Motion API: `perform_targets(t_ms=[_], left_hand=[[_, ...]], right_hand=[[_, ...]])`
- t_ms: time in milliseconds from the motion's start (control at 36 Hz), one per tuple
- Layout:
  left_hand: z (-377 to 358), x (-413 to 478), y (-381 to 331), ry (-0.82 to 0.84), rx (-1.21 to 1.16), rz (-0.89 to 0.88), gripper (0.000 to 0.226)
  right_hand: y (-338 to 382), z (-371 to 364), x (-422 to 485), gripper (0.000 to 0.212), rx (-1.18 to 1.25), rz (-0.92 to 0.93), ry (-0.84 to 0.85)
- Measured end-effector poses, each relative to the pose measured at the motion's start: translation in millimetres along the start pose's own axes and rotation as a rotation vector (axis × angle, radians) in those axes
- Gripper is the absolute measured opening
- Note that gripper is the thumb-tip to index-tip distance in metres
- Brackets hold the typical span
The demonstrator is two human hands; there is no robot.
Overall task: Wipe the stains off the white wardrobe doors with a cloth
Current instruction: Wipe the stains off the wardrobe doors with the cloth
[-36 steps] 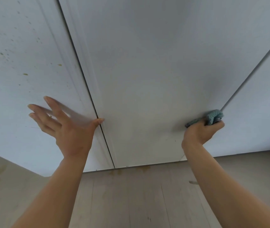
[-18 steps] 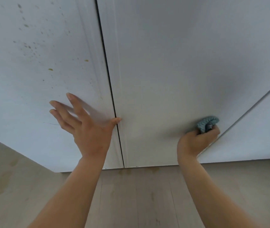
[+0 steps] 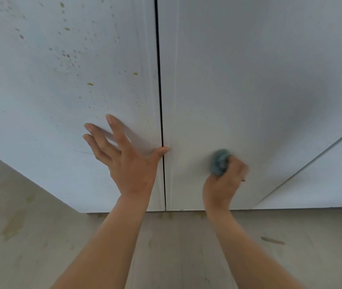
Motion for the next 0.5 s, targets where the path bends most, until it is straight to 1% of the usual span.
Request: perform_targets(t_ms=[56,83,139,222,306,361,417,472,500], left_hand=[[1.8,-0.3,-1.8,0.007,0.008,-0.002,0.155],[2.1,-0.5,-1.7,0.01,0.012,0.002,0.156],[1.7,-1.3,-1.9,0.007,0.019,0.006,0.155],[-0.1,-0.3,1.1,-0.014,0.019,-0.006,0.149],[1.3,-1.1,0.0,0.027,0.008,0.011,0.148],[3.2,-1.6,-1.4,0.043,0.007,0.028,0.145],[3.5,-0.9,-1.7,0.04,0.008,0.028,0.148],[3.2,-0.9,-2.3,0.021,0.006,0.027,0.152],[1.8,-0.9,-1.0,0.014,0.01,0.029,0.154]], right_hand=[[0.1,-10.6,-25.8,0.045,-0.034,0.073,0.223],[1.1,-12.5,-31.2,0.046,-0.037,0.106,0.274],[6.9,-11.5,-26.8,0.043,-0.025,0.196,0.232],[30.6,-15.8,-11.7,0.035,0.035,0.419,0.132],[32.8,-28.3,-15.2,0.033,-0.018,0.543,0.19],[10.1,-37.1,-32.5,0.026,-0.094,0.563,0.285],[-16.6,-43.3,-52.7,0.018,-0.175,0.552,0.395],[-33.2,-45.0,-70.1,0.022,-0.231,0.496,0.476],[-35.7,-44.9,-75.3,0.023,-0.223,0.468,0.471]])
Point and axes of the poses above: each hand's wrist, its own x-axis towards the middle knuckle, its own z-axis out of the back of the hand, y = z × x, the point moved 1 cm from there along x, towards the middle knuckle, and after that the axes turned 13 degrees about x, right-handed, at the moved point
